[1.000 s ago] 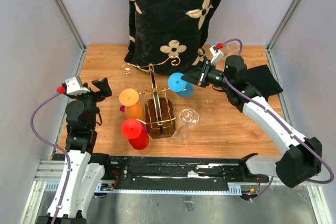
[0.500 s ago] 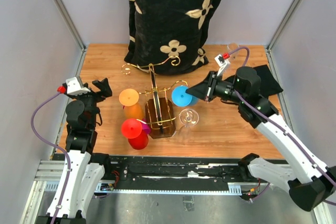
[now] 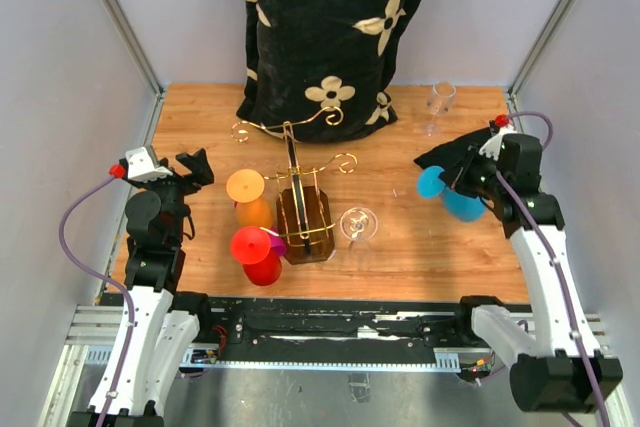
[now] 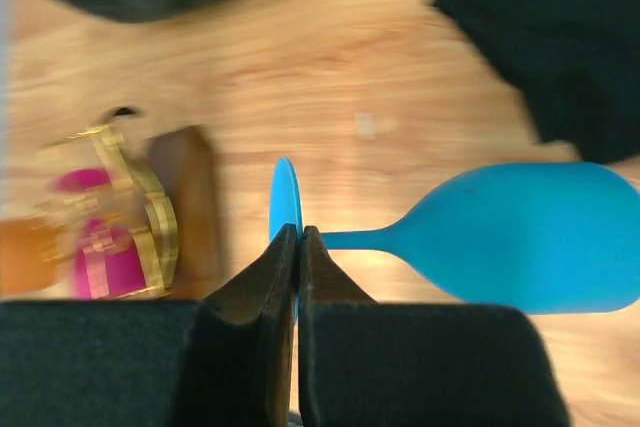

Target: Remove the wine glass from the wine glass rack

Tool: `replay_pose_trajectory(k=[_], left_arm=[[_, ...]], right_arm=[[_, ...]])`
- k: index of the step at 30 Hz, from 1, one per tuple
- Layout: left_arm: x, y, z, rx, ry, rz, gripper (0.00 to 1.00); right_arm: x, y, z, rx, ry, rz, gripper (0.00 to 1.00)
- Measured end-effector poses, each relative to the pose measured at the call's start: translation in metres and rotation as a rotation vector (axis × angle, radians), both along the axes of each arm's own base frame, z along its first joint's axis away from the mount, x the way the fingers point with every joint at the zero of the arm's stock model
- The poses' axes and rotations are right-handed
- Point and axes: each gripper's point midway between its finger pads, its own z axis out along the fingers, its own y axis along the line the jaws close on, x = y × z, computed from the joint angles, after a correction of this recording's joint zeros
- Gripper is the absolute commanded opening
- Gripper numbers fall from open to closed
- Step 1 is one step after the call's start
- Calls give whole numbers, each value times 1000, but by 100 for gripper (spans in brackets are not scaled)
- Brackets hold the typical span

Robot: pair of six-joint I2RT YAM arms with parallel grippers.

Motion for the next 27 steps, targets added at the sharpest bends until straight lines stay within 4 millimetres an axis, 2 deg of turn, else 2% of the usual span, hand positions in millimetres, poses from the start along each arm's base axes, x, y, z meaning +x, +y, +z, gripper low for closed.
replay_pose_trajectory(k=[4, 7, 10, 15, 19, 21, 24, 27], left_arm=[[0, -1, 0, -3, -2, -3, 95], [-2, -2, 2, -8, -10, -6, 95], [-3, -2, 4, -13, -18, -8, 95], [-3, -7, 5, -18, -21, -26, 96], [-5, -10, 7, -25, -31, -35, 96], [-6, -12, 9, -30, -39, -39, 97], [-8, -14, 12, -34, -48, -46, 97], [-9, -15, 12, -36, -51, -47, 98]], right_arm=[[16, -52, -49, -247, 153, -156, 1], [16, -98, -80, -475, 280, -273, 0], [11, -141, -92, -687, 382, -390, 1], [4, -193, -102, -988, 567, -541, 1], [3, -214, -123, -1173, 753, -579, 1], [-4, -221, -142, -1271, 863, -575, 1], [-16, -227, -163, -1371, 994, -543, 1], [-21, -229, -172, -1423, 1048, -540, 1]])
